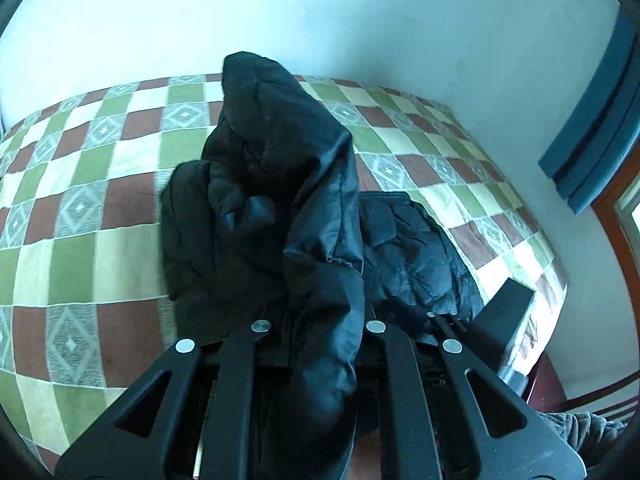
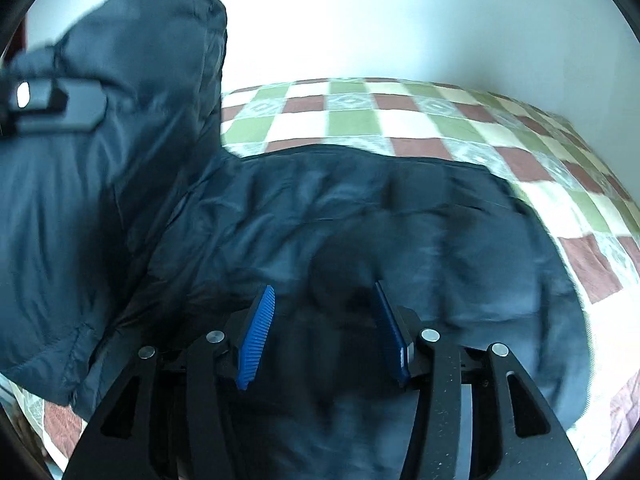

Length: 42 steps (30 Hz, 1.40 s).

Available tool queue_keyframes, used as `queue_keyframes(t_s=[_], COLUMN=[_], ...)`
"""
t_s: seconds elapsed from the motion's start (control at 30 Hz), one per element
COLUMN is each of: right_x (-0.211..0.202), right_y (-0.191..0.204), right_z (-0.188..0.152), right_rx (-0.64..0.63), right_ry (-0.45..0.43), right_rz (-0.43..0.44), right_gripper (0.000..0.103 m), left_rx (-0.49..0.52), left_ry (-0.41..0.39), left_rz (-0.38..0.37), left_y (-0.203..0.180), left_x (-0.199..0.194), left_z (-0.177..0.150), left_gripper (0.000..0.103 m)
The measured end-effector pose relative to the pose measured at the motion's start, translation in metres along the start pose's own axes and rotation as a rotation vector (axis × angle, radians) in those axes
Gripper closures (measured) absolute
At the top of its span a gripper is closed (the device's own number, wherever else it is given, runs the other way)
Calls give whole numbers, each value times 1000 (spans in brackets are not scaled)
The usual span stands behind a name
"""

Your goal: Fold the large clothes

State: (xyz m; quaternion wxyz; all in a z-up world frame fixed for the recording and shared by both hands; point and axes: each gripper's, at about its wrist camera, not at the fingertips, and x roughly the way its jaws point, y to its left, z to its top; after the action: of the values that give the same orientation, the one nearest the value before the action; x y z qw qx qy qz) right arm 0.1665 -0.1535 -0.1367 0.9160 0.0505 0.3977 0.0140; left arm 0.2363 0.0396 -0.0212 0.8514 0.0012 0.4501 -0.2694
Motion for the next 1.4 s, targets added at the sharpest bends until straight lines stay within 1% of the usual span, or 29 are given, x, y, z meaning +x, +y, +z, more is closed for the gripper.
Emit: queue_keyframes(t_s=[0.13,0.27,0.37,0.5,0.63,0.7,0.77,0.83,0.93,1.0,1.07,1.13,1.17,1.23,1.3,1.33,1.4], right_x=[-13,-23,-29,-33,-27,-29,-32,-35,-39,-40,-44,-49,-51,-56,-64,-67,-74], right_y=[-36,-71,-96,-125,-144,-147,-149,-150,-151,-154,-153,-151,-149,-147,-141,-138,-131], right_z=[-4,-10,-15,-24,-30,-33,-34,-33,-32,-28,-26,-24,-22,-19,-14,-11,-4], right_rx=[52,101,142,189,219,227,234,242,247,244,241,237,234,226,221,218,218], right_ry=[-3,1,1,9,34,39,38,37,29,23,20,13,11,1,-13,-18,-28], right_rz=[-11,-27,-43,-61,-61,-54,-47,-40,-37,-41,-43,-47,-46,-40,-30,-24,5], right_gripper=[52,52,47,47,47,47,47,47,47,47,47,47,47,47,47,47,45], left_rx=[65,87,110,117,106,123,126,101,94,99,94,98,98,87,65,54,40], left_ry=[25,49,70,82,76,69,55,41,13,-16,-43,-60,-70,-97,-136,-163,-204], left_rz=[27,54,75,78,84,107,119,115,121,111,101,92,94,93,90,99,144], left_y=[-42,-75,-98,-118,-126,-130,-132,-130,-129,-132,-134,-136,-136,-133,-125,-118,-104], left_x=[29,63,91,121,138,142,138,131,117,106,94,81,72,55,32,19,1], left_z=[-3,-9,-17,-30,-39,-43,-43,-42,-42,-42,-43,-42,-42,-42,-43,-44,-46], left_gripper=[90,90,90,90,90,90,90,89,79,56,48,46,43,41,35,34,31])
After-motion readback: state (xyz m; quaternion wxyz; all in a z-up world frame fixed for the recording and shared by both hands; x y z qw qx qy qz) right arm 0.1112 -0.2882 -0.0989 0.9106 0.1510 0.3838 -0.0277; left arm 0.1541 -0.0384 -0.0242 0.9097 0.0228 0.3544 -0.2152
